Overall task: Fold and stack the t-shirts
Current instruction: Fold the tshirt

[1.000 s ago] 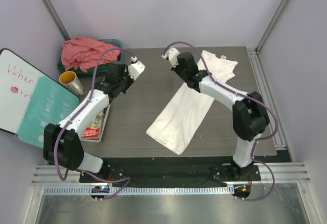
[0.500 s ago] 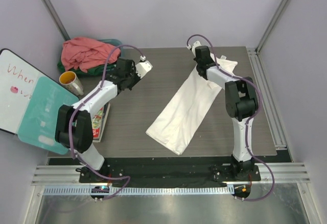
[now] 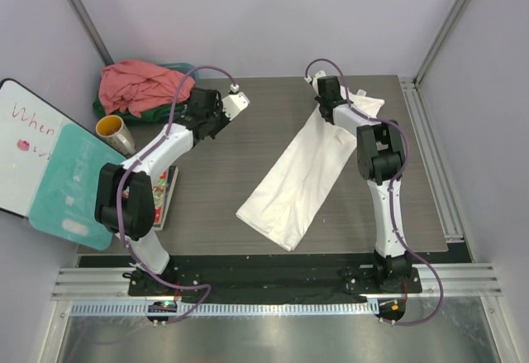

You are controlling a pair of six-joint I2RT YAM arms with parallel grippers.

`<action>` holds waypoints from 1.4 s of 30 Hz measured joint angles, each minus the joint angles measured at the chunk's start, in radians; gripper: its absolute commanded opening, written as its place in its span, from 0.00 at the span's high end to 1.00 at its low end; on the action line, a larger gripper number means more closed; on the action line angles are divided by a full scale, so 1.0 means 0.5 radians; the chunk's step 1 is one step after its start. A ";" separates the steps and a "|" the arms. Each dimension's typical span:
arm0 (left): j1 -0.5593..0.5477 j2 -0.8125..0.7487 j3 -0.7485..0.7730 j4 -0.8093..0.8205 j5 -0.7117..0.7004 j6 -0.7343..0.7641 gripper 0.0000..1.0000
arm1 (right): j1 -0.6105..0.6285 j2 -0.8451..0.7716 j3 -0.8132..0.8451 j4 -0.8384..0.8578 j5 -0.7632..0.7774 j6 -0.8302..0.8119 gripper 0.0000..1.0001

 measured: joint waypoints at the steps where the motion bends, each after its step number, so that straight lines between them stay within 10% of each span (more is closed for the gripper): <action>1: 0.001 0.000 0.000 0.001 0.000 0.001 1.00 | 0.001 0.024 0.015 -0.019 -0.017 0.002 0.99; 42: 0.053 0.000 -0.131 0.150 -0.450 0.008 1.00 | 0.536 0.335 0.453 0.049 -0.643 -0.265 0.99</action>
